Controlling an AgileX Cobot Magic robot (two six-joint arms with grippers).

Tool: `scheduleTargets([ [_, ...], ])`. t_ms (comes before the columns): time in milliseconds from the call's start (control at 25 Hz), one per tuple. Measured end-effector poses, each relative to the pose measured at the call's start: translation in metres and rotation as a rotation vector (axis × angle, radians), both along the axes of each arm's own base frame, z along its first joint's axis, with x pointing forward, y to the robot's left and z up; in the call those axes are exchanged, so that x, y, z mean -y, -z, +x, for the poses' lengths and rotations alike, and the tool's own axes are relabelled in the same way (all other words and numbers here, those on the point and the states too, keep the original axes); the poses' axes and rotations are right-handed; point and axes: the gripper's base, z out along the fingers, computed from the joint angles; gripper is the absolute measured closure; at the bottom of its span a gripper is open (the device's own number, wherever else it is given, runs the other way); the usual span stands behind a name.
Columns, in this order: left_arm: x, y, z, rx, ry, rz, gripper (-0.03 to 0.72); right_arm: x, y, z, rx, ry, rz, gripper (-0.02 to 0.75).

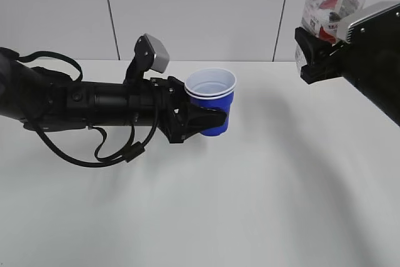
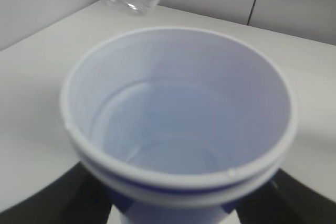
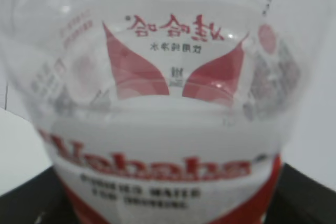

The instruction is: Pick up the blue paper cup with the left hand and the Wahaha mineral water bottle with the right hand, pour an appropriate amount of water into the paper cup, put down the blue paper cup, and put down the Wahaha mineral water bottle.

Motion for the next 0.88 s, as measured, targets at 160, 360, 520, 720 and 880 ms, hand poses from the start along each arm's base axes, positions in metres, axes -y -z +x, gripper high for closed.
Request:
scheduleTargets([
  [160,-0.014,0.0,0.009,0.0,-0.04,-0.003,0.198,0.001,0.009,-0.007,-0.055,0.004,0.053,0.246],
  [360,-0.035,0.001,0.017,-0.009,-0.095,-0.001,0.198,0.002,0.017,-0.016,-0.101,0.006,0.074,0.246],
  [520,-0.053,-0.01,0.017,0.001,-0.142,-0.007,0.198,0.003,0.016,-0.018,-0.103,0.006,0.084,0.246],
  [720,-0.069,-0.022,0.017,0.021,-0.209,0.034,0.198,0.003,0.017,-0.018,-0.113,0.004,0.108,0.246],
  [880,-0.073,-0.033,0.017,0.05,-0.247,0.091,0.198,0.001,0.017,-0.019,-0.123,-0.014,0.129,0.246],
])
